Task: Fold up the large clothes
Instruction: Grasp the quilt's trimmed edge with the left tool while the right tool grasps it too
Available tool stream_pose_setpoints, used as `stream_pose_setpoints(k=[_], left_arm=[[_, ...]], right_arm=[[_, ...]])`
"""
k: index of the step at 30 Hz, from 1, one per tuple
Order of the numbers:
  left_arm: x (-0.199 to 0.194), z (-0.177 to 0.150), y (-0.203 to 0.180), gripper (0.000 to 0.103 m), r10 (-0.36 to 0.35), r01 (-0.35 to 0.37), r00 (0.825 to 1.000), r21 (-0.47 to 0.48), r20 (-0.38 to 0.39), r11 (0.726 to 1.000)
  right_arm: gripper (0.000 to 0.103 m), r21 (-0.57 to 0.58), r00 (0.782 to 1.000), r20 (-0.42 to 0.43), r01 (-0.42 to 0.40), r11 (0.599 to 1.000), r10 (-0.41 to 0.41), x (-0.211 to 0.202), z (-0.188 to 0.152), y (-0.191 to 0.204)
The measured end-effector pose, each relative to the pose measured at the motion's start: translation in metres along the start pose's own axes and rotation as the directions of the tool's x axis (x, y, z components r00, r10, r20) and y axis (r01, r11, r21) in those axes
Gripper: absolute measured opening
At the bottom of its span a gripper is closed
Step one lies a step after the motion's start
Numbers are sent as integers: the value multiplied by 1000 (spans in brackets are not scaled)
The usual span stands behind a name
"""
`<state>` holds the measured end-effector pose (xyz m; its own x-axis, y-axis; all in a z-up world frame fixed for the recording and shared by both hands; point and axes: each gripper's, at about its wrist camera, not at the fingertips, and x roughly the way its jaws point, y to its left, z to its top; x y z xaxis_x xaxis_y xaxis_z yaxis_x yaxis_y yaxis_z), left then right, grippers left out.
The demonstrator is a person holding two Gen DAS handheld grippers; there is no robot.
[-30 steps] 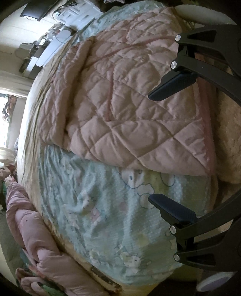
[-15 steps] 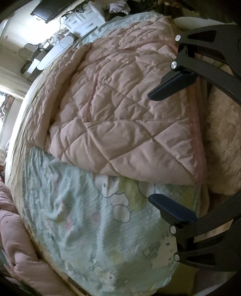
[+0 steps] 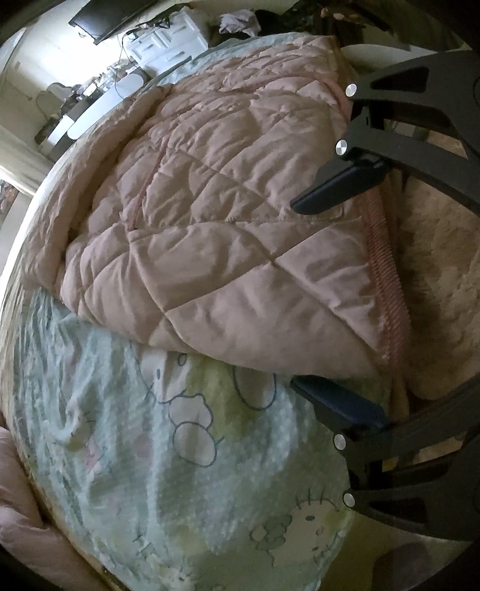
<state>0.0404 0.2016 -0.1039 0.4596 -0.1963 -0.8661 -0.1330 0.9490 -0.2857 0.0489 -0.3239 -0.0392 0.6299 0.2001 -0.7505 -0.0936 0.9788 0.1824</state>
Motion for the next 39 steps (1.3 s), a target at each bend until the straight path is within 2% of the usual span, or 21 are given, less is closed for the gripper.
stream_pose_setpoints(k=[3, 6, 11, 14, 20, 23, 25, 28, 37, 39], left_arm=[[2, -1, 0, 76, -11, 11, 1000, -2, 5, 1000], [1, -2, -3, 67, -15, 15, 1000, 3, 13, 1000], [-7, -2, -14, 32, -29, 28, 999, 39, 42, 999], [-15, -1, -28, 23, -9, 2, 997, 93, 75, 996], [-36, 6, -48, 20, 16, -39, 989, 162, 146, 986], [-37, 6, -51, 20, 29, -55, 988, 169, 153, 984], [-36, 6, -50, 20, 31, -56, 988, 166, 153, 984], [-37, 4, -49, 20, 31, -57, 987, 162, 157, 985], [-35, 0, -46, 20, 39, -64, 986, 151, 164, 987], [-36, -1, -45, 20, 45, -70, 985, 150, 167, 986]], right_arm=[[99, -3, 1000, -1, 0, 1000, 0, 0, -1, 0], [99, -4, 1000, -8, 1, 1000, -1, 1, -2, -1], [99, 5, 999, -33, 17, 1000, -17, 5, -6, -11], [99, 24, 998, -64, 19, 1000, -17, 7, -9, -22], [98, 1, 989, -145, 6, 1000, -6, 15, -24, -28], [74, 2, 983, -177, -42, 999, 41, 20, -32, -22], [65, 14, 975, -211, -71, 997, 72, 27, -38, -18], [62, 26, 970, -234, -60, 998, 65, 32, -47, -14], [55, 139, 957, -248, -120, 983, 152, 35, -58, -27], [51, 147, 956, -246, -124, 981, 158, 35, -60, -27]])
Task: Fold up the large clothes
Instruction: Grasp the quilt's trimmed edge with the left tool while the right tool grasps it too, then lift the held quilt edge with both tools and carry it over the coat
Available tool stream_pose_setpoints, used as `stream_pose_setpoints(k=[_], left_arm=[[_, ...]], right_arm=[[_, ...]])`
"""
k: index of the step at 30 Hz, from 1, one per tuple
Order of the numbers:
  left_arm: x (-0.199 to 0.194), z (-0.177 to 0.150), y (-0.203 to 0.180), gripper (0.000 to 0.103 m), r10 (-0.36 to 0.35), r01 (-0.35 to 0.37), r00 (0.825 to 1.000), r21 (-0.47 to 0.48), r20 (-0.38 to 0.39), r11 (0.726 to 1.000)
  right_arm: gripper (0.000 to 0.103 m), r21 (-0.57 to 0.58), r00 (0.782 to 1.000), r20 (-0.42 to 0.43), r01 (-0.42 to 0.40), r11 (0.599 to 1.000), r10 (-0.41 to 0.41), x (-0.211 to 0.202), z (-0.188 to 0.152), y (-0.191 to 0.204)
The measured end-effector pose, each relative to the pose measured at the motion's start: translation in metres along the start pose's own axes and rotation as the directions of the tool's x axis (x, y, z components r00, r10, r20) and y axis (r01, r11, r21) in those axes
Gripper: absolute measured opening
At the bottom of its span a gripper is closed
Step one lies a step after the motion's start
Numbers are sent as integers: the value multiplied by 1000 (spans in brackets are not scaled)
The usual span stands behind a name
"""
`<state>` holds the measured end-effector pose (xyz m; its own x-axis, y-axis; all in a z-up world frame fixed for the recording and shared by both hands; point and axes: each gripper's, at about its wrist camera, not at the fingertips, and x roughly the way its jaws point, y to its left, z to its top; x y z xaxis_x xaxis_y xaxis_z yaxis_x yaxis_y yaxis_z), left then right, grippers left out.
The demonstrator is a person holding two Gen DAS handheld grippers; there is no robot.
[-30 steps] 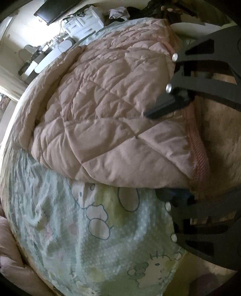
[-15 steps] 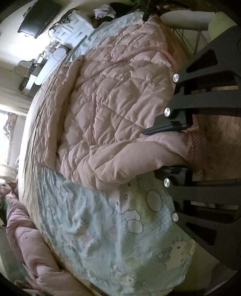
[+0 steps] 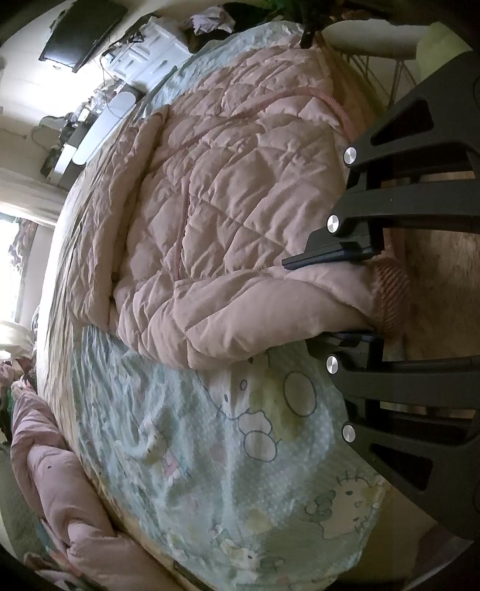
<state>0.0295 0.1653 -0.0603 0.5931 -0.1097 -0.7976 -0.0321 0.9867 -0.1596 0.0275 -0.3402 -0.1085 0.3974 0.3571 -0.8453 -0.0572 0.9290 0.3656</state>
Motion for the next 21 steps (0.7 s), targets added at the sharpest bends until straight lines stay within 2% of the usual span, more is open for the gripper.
stream_pose_setpoints(k=[2, 6, 9, 13, 21], left_arm=[[-1, 0, -1, 20, 7, -7, 1000, 6, 3, 1000], [-3, 1, -5, 20, 29, -29, 999, 24, 15, 999], [-6, 2, -8, 20, 38, -39, 999, 33, 26, 999], [-10, 4, -11, 20, 48, -49, 998, 41, 42, 998], [-19, 16, -17, 20, 53, -57, 996, 54, 78, 997]], right_arm=[[46, -14, 1000, 10, -2, 1000, 2, -2, -2, 3], [27, -75, 999, 50, 8, 997, -5, -9, -4, 14], [23, -107, 996, 85, -1, 994, 10, -16, 0, 23], [20, -76, 990, 120, -72, 995, 80, -26, 9, 20], [18, -49, 960, 208, -183, 982, 190, -46, 31, 21]])
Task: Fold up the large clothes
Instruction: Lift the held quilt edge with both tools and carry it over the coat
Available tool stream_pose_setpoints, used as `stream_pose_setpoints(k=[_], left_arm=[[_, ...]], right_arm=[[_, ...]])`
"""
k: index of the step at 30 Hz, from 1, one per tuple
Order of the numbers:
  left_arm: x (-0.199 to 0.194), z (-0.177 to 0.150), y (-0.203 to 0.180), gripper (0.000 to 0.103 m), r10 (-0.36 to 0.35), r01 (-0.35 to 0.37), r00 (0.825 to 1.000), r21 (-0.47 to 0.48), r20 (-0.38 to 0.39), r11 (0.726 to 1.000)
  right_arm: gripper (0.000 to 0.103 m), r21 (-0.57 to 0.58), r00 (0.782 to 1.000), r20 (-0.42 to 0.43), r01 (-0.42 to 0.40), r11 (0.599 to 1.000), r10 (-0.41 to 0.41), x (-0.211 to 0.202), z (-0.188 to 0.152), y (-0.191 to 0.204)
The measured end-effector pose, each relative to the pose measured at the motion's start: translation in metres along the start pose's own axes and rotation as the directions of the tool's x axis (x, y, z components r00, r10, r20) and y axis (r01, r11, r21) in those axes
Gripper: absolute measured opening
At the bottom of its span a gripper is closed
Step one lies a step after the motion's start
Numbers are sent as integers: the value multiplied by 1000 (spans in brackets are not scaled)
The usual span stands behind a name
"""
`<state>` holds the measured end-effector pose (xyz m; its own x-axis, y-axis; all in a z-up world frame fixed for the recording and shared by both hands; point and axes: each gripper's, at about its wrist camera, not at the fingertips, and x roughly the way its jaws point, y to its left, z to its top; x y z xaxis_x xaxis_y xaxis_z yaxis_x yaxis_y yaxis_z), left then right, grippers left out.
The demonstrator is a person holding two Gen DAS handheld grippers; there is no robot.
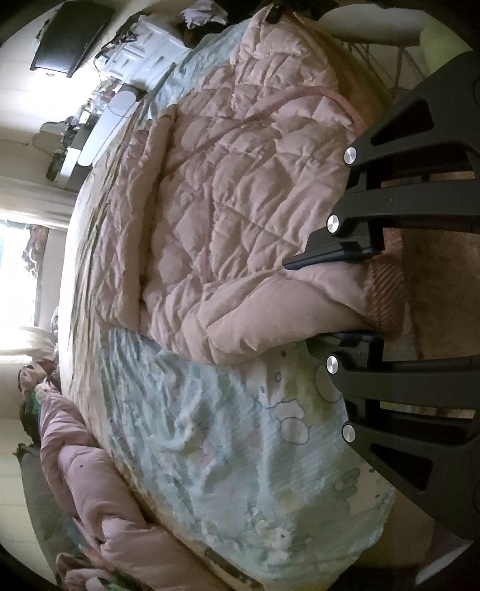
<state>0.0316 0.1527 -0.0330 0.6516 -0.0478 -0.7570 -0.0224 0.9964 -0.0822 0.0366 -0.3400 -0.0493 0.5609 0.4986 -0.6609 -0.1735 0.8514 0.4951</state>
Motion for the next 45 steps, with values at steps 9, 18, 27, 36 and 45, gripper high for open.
stream_pose_setpoints(k=[9, 18, 27, 36, 45], left_arm=[[-7, 28, -11, 20, 2, -3, 999, 21, 49, 1000], [-10, 62, -12, 20, -2, -1, 995, 33, 95, 999], [-3, 102, -8, 21, -3, -2, 993, 37, 121, 999], [7, 124, 3, 20, -47, 48, 992, -4, 121, 999], [7, 162, 9, 21, -64, 67, 987, -15, 151, 998]], right_arm=[[17, -22, 995, 77, -59, 998, 61, -9, 39, 13], [17, -41, 989, 121, -77, 996, 82, -5, 71, 19], [17, -6, 989, 133, -72, 997, 72, 9, 104, 15], [16, 45, 989, 129, -75, 996, 69, 19, 133, 12], [16, 24, 977, 196, -91, 996, 84, 21, 182, 29]])
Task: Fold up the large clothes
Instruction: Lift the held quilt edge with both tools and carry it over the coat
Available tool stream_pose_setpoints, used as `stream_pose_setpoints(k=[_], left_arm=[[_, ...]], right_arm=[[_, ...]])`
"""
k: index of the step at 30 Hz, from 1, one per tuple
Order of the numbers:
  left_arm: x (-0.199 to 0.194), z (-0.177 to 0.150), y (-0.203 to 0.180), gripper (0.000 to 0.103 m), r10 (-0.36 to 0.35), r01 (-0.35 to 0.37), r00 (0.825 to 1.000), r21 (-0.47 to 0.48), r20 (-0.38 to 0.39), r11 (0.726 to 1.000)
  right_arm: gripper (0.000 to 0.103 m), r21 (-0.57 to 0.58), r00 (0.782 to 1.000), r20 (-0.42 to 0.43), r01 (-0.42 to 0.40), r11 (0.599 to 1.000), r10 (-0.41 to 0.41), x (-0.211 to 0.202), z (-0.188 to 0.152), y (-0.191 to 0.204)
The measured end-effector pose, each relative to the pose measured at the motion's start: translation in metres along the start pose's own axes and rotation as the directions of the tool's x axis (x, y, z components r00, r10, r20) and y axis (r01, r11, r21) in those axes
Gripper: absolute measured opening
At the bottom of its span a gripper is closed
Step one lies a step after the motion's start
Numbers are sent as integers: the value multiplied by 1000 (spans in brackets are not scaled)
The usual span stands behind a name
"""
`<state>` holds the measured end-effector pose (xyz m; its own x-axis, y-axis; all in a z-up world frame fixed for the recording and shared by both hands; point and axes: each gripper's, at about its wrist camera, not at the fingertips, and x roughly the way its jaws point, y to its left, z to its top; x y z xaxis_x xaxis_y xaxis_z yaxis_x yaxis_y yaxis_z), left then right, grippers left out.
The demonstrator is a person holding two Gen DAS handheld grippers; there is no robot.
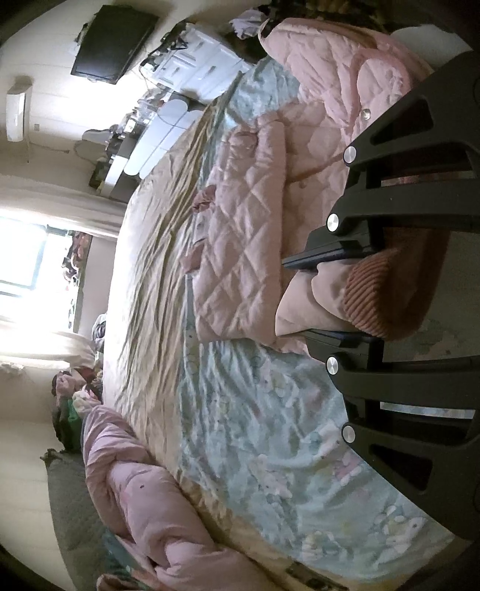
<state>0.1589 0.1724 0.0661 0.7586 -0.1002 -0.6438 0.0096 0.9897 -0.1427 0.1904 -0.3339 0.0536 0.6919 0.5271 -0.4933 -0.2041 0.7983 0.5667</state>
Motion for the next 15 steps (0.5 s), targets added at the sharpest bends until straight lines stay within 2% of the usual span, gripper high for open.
stream_pose_setpoints(k=[9, 15], left_arm=[[-9, 44, 7, 21, -16, 18, 997, -32, 70, 999], [-10, 76, 1, 21, 3, -1, 993, -20, 117, 1000]], right_arm=[[16, -3, 996, 91, -8, 1000, 8, 1, 43, 9], [16, 11, 989, 150, 2, 1000, -3, 0, 77, 9]])
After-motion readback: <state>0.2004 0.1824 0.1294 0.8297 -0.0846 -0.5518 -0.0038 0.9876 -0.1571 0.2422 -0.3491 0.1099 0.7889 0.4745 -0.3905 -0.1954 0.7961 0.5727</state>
